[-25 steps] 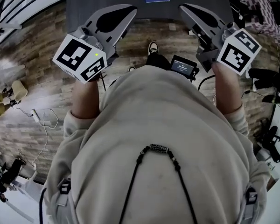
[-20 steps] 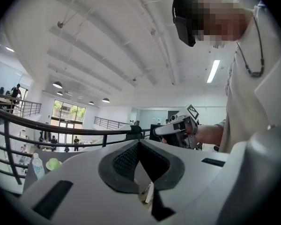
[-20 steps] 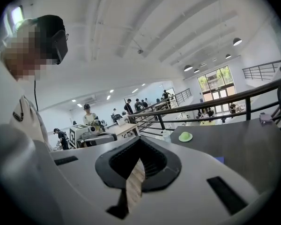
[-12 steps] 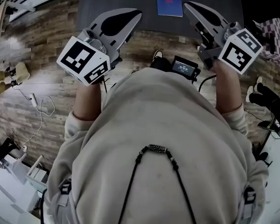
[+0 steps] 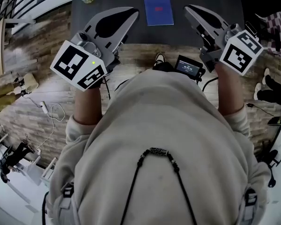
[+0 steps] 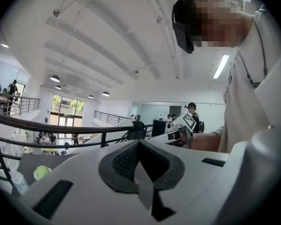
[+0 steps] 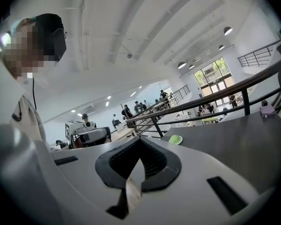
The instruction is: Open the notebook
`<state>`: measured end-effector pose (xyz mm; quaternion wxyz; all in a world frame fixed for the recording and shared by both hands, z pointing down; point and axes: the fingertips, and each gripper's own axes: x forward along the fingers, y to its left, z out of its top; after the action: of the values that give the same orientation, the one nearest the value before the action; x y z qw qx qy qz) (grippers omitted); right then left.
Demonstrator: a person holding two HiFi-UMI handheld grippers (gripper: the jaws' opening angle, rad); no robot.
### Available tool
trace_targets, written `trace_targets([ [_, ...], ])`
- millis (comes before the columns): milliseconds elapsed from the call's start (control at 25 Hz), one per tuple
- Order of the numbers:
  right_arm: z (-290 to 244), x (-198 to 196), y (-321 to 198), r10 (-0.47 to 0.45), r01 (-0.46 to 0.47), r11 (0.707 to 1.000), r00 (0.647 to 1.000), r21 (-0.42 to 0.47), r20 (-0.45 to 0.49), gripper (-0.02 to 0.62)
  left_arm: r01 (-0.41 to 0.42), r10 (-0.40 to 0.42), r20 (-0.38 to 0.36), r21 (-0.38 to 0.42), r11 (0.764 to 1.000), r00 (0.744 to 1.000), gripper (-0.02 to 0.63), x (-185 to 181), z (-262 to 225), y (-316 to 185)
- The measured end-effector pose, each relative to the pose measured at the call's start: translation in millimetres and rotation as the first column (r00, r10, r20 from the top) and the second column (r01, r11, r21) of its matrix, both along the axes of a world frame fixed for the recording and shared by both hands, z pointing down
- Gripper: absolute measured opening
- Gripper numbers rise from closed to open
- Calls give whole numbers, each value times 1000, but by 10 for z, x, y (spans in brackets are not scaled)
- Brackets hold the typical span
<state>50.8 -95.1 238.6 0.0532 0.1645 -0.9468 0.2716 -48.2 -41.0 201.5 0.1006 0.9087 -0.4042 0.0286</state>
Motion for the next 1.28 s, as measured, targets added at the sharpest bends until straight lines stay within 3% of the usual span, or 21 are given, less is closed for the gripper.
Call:
trace_targets([
  [400, 288, 668, -687, 85, -80, 993, 995, -92, 53, 15, -52, 57, 40, -123, 991, 998, 2, 580, 319, -521],
  [760, 451, 798, -867, 114, -90, 980, 985, -176, 132, 15, -37, 60, 114, -195, 980, 992, 2, 587, 508, -636],
  [960, 394, 764, -874, 142, -114, 976, 979, -183, 146, 15, -68, 87, 96, -189, 980, 992, 2, 536, 480, -693],
  [1120, 234, 701, -896, 183, -163, 977, 973, -141, 142, 15, -146, 158, 69, -155, 977, 985, 2, 586, 423, -837],
  [1280, 107, 961, -892, 256, -243, 964, 959, -106, 125, 14, -236, 243, 59, -106, 966, 968, 2, 805, 298, -965],
])
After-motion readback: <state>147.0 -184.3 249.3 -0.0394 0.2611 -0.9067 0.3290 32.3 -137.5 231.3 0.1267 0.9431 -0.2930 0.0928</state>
